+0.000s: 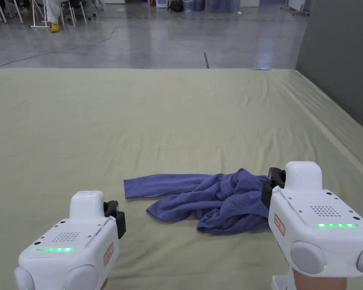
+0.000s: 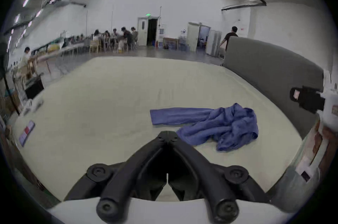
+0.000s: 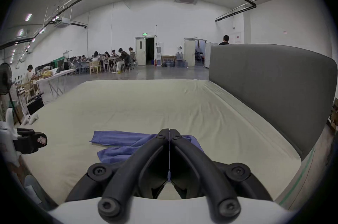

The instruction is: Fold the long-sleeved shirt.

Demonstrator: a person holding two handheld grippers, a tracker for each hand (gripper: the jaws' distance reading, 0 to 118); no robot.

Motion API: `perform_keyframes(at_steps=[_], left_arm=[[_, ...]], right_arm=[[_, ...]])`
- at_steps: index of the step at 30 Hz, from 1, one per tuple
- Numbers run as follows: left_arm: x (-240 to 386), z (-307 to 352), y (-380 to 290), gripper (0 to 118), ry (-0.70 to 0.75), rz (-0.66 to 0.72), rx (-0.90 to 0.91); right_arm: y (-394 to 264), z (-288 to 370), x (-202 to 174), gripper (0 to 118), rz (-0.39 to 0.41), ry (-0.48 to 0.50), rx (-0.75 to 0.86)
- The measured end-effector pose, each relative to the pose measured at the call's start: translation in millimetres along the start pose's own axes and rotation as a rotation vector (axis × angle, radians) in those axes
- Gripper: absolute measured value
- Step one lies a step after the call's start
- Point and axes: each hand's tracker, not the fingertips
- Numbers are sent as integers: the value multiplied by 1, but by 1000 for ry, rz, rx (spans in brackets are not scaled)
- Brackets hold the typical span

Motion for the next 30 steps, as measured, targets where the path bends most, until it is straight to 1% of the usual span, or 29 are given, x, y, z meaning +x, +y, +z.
perform_keyframes(at_steps=[2,3,5,6,7,8,9,10,11,12,13,15,19,20,21,22,23,24,25,26,27,28,29,30], left_arm=[[3,-3,3,0,8,-33,-4],[5,-5,6,0,-15,-47,-12],[12,-8,11,0,-48,-31,-11],[15,-14,14,0,-86,-33,-42],[18,-23,18,2,-91,-39,-64],[20,-39,21,7,-115,-55,-104],[23,-54,25,17,-112,-53,-152],[26,-68,27,29,-101,-45,-183],[28,-88,28,86,-101,-38,-223],[33,-110,27,116,-88,-35,-284],[34,-127,27,118,-99,-23,-310],[40,-166,26,118,-62,-9,-409],[50,-234,16,118,-63,18,-582],[56,-244,11,118,-35,-19,-606],[61,-255,8,115,-37,-28,-642],[66,-264,6,103,-39,-42,-697],[71,-271,2,102,-64,-50,-743],[75,-273,-2,101,8,-119,-754],[80,-270,1,84,-12,-167,-734],[82,-265,9,48,-5,-187,-723],[84,-260,14,0,34,-208,-701],[78,-255,18,0,39,-206,-633],[74,-248,21,0,1,-155,-594],[73,-243,23,0,-43,-116,-628]], right_arm=[[1,0,-1,3,-3,1,-5],[1,0,-1,3,-3,0,-5],[2,-1,-1,3,3,-4,-5],[2,-1,1,3,5,-6,-7],[2,-2,2,3,7,-7,-10],[1,-4,4,3,6,-9,-12],[1,-5,5,3,4,-13,-15],[-1,-7,8,3,1,-16,-19],[-2,-9,10,3,-1,-20,-25],[-4,-12,12,3,-5,-25,-31],[-6,-16,15,3,-9,-27,-40],[-11,-22,20,3,-15,-38,-60],[-21,-33,29,3,-31,-53,-98],[-23,-35,31,3,-33,-56,-107],[-24,-38,33,3,-34,-61,-116],[-25,-39,34,3,-35,-67,-124],[-26,-40,36,3,-37,-71,-131],[-27,-42,38,3,-38,-78,-142],[-28,-43,40,3,-39,-86,-150],[-28,-44,41,3,-40,-96,-160],[-28,-45,43,3,-41,-101,-168],[-28,-47,45,3,-43,-106,-175],[-27,-49,47,3,-44,-111,-186],[-26,-52,49,3,-44,-116,-202]])
